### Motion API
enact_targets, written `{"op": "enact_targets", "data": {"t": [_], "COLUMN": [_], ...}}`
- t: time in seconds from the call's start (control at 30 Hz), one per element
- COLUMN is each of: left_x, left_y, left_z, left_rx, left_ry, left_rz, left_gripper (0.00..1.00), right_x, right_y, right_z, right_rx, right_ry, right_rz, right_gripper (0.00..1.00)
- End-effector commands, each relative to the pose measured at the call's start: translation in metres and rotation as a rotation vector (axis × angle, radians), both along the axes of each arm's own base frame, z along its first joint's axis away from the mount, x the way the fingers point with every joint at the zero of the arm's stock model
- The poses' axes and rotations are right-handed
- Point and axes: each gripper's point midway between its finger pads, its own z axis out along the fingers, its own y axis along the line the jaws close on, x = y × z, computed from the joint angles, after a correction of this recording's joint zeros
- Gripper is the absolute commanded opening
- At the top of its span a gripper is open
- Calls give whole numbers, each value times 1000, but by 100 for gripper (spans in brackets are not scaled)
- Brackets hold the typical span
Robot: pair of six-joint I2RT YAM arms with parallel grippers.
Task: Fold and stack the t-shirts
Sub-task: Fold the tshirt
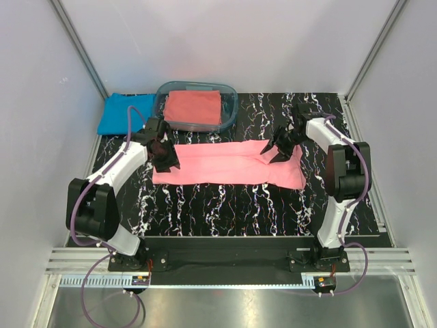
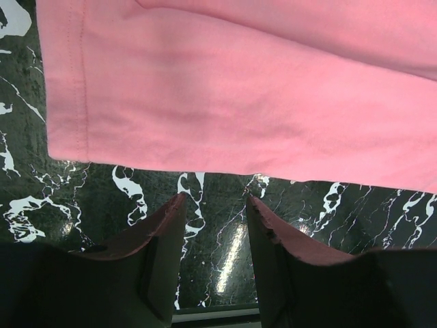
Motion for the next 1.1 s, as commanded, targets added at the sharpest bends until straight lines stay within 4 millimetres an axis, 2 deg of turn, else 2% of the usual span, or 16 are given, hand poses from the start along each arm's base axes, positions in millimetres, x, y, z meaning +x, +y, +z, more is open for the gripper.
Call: {"op": "enact_targets", "data": {"t": [0.0,0.33,0.47,0.5,0.6,0.63,0.67,0.7,0.73,0.8,0.83,0.87,0.97,1.0,1.03,1.07], "left_x": [3,7,9,9,10,10,10,10,10,10,10,10,9,9,9,9], "left_y": [-5,-2,-4,-5,-4,-3,-3,-1,-1,0,-1,0,2,3,3,5], "left_z": [12,11,9,9,10,11,11,11,11,11,12,12,15,17,18,16], "left_rx": [-21,0,-8,-8,-4,1,2,9,13,15,13,14,23,29,31,37], "left_ry": [-48,-48,-40,-40,-41,-41,-41,-40,-39,-39,-40,-37,-44,-55,-61,-59], "left_rz": [-22,-26,-25,-26,-28,-26,-27,-24,-23,-21,-21,-19,-17,-15,-16,-17], "left_gripper": [45,45,45,45,45,45,45,45,45,45,45,45,47,48,49,49], "right_x": [15,22,34,37,54,68,75,84,102,117,135,141,143,137,125,119], "right_y": [0,-4,-1,-1,1,6,10,15,26,43,49,51,48,41,34,25], "right_z": [-6,-20,-24,-24,-25,-14,-20,-18,-15,-8,-2,4,38,42,56,57], "right_rx": [-8,-33,-27,-27,-27,-15,-10,1,15,80,99,105,89,42,8,-48], "right_ry": [-26,-16,-21,-22,-37,-74,-68,-83,-111,-124,-149,-160,-218,-212,-243,-252], "right_rz": [-6,-4,-6,-8,-12,-13,-12,-7,0,19,22,31,88,89,116,114], "right_gripper": [59,51,39,29,10,9,7,6,2,1,7,21,91,93,94,93]}}
